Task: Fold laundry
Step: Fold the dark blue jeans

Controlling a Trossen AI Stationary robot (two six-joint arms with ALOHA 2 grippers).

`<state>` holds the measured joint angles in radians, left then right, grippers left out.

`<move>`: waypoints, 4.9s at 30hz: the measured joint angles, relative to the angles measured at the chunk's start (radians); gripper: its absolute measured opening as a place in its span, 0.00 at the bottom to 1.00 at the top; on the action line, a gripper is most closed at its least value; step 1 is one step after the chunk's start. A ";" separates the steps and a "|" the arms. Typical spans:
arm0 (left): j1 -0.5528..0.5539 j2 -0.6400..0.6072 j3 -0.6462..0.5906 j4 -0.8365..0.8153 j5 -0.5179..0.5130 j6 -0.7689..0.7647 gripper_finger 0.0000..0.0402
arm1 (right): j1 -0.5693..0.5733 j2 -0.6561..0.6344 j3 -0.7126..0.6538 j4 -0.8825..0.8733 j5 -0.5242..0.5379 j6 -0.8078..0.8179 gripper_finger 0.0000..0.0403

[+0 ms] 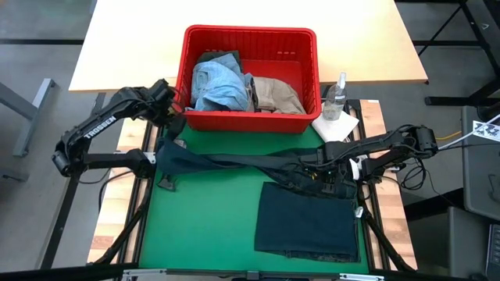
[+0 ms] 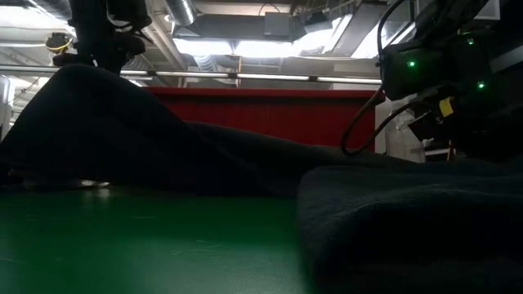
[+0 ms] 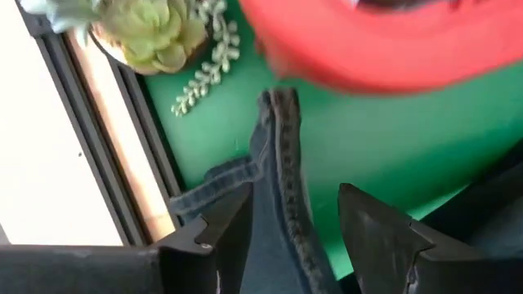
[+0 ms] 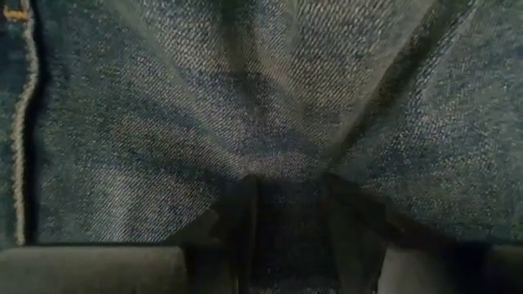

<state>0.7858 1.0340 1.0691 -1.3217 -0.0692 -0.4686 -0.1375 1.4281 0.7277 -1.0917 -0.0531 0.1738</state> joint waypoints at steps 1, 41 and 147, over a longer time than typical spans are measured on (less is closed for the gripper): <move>-0.005 0.000 -0.016 -0.001 -0.002 -0.003 0.43 | 0.000 0.000 0.000 0.000 0.007 0.000 0.34; -0.320 -0.423 -0.045 0.220 -0.113 -0.119 0.00 | 0.000 0.000 0.016 -0.016 -0.026 -0.106 0.34; -0.337 -0.536 -0.034 0.661 0.319 0.348 0.00 | -0.177 0.002 -0.050 0.582 0.312 -0.117 0.34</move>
<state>0.4484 0.4978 1.0351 -0.6604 0.2501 -0.1211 -0.3144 1.4300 0.6774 -0.5100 0.2588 0.0566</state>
